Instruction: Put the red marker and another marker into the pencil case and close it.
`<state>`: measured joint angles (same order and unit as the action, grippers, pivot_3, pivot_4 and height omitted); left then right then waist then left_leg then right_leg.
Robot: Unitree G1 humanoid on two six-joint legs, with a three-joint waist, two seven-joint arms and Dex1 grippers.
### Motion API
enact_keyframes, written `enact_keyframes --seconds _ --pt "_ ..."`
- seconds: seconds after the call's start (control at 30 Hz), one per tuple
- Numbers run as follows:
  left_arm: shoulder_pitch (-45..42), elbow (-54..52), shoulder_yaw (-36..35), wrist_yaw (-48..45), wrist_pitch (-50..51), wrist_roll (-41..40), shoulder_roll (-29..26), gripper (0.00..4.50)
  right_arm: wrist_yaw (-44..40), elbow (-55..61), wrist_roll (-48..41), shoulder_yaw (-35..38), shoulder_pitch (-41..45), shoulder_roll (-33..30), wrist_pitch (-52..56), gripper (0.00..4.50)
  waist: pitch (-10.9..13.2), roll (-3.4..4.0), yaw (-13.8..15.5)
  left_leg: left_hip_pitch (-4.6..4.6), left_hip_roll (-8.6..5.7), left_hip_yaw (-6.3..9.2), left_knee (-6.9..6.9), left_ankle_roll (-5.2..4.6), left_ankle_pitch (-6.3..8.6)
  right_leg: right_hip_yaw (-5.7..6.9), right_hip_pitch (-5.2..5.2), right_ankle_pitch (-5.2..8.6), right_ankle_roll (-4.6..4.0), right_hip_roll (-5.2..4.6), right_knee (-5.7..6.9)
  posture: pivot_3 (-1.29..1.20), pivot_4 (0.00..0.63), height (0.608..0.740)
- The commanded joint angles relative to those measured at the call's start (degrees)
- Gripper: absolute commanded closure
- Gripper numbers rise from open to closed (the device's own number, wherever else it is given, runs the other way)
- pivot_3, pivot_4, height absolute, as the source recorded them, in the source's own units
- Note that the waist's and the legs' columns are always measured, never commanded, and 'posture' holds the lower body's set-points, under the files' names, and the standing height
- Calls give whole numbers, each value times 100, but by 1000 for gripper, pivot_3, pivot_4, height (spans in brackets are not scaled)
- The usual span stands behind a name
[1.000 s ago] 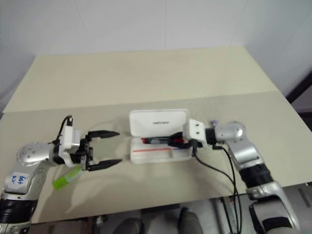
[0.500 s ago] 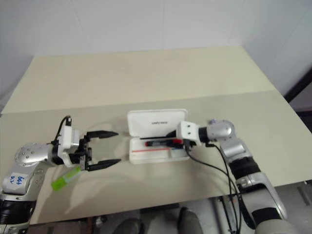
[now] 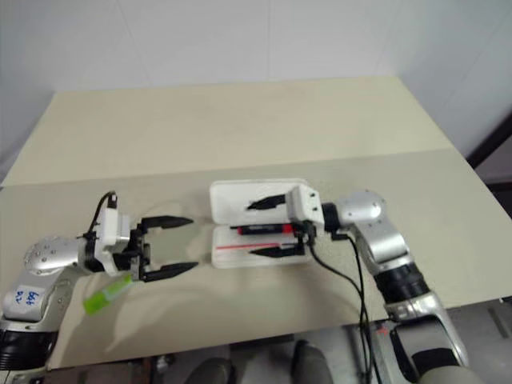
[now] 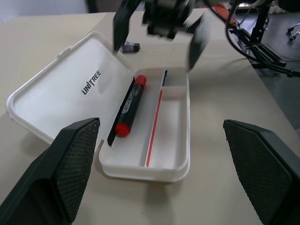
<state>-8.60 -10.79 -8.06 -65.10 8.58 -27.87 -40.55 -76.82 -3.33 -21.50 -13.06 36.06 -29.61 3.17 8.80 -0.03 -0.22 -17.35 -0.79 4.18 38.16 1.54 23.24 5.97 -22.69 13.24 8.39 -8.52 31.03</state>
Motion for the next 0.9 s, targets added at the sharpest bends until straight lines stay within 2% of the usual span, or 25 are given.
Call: enact_keyframes --seconds 0.03,0.2,0.33,0.47,0.6,0.73,0.9 --pt "138 -267 -208 88 -89 -12 -100 0 -47 727 -515 359 -219 -276 555 33 0 0 16 -2 0 0 0 1 1 1 0 0 -1 0 0 0 150 740" --pt "606 -374 -553 302 -238 50 -140 0 85 1137 -756 754 -588 -634 863 33 0 0 13 -1 2 -5 1 2 5 2 0 -1 -3 0 -4 0 150 740" --pt "1302 -356 -1217 666 -508 139 -56 0 216 1020 -779 1334 -784 -908 713 33 0 0 13 3 4 -13 0 2 7 2 0 0 -4 0 -3 0 150 740" --pt "1998 -266 -1697 726 -664 148 -51 0 157 961 -792 1583 -917 -1107 694 33 0 0 14 3 6 -18 0 -4 12 2 0 0 -4 0 -4 0 150 740" --pt "2487 22 -1986 697 -811 166 -45 0 60 869 -786 1678 -1005 -1210 610 33 1 1 23 5 10 -25 1 -15 25 4 0 2 -8 1 -4 0 150 740" --pt "2911 782 -2123 565 -1158 377 -73 0 -22 828 -764 1616 -962 -1177 485 33 1 2 15 8 8 -31 3 -23 33 4 0 2 -9 0 -4 0 150 740" --pt "2816 1300 -2041 452 -1330 412 -138 0 31 876 -751 1559 -932 -1141 487 33 4 6 37 10 11 -42 6 -31 44 14 0 3 -10 -1 -4 0 150 740"
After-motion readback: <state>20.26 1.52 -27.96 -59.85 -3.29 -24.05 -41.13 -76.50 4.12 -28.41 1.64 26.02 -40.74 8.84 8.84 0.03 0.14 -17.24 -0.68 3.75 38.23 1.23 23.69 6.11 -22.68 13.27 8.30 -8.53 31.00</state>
